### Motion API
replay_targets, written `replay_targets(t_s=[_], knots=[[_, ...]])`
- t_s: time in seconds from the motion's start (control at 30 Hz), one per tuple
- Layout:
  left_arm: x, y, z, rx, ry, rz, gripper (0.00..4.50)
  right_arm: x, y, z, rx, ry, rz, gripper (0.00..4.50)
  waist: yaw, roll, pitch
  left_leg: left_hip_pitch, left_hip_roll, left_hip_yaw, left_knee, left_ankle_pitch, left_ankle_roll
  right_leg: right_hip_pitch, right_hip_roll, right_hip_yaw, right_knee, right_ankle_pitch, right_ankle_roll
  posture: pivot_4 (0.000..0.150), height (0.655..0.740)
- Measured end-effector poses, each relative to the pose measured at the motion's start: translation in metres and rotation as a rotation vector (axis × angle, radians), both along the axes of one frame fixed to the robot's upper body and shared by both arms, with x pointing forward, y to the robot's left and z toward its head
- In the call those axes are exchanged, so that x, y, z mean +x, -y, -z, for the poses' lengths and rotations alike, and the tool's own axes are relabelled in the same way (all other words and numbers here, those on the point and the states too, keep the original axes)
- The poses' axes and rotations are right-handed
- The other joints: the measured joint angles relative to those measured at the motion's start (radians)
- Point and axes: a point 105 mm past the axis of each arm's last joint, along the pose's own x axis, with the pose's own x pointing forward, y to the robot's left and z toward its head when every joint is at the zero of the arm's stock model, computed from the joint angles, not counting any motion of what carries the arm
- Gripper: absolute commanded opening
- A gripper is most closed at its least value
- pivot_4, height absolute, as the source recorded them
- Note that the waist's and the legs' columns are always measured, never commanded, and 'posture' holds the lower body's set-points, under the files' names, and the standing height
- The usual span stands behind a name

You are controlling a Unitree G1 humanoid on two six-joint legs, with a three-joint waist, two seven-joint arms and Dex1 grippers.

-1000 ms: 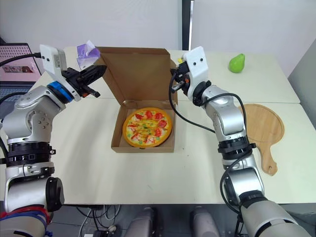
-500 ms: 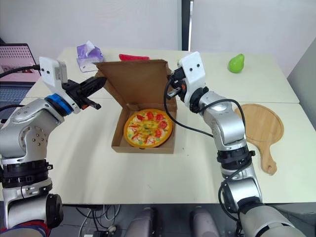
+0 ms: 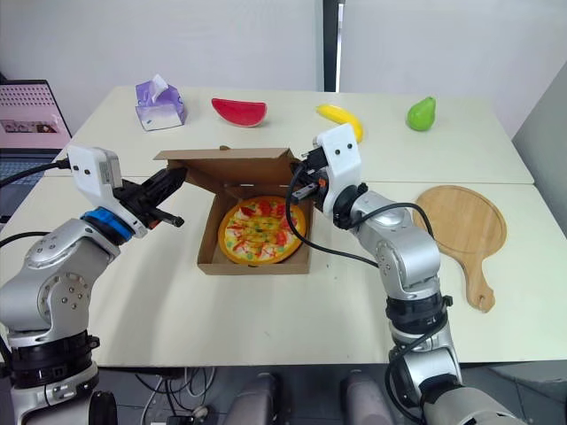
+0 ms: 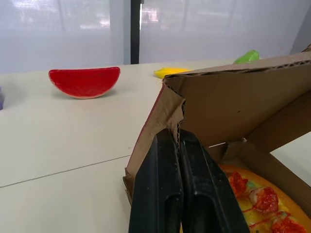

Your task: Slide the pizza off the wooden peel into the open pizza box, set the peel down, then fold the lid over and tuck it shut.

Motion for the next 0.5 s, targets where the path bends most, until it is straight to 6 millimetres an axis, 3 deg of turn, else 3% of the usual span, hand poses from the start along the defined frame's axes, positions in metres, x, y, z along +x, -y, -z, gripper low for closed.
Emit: replay_targets(t_s=[0.3, 0.5], knots=[[-0.008, 0.002, 0.013, -0.012, -0.009, -0.020, 0.00, -0.009, 0.000, 0.011, 0.011, -0.067, -0.013, 0.02, -0.001, 0.000, 0.000, 0.001, 0.000, 0.000, 0.000, 0.000, 0.000, 0.000, 0.000, 0.000, 0.001, 0.000, 0.000, 0.150, 0.7400], [0.001, 0.007, -0.001, -0.012, 0.032, -0.008, 0.00, -0.002, -0.001, 0.002, 0.018, -0.054, -0.002, 0.02, -0.001, 0.000, 0.000, 0.001, 0.000, 0.000, 0.001, 0.000, 0.000, 0.000, 0.001, 0.000, 0.001, 0.000, 0.000, 0.150, 0.7400]])
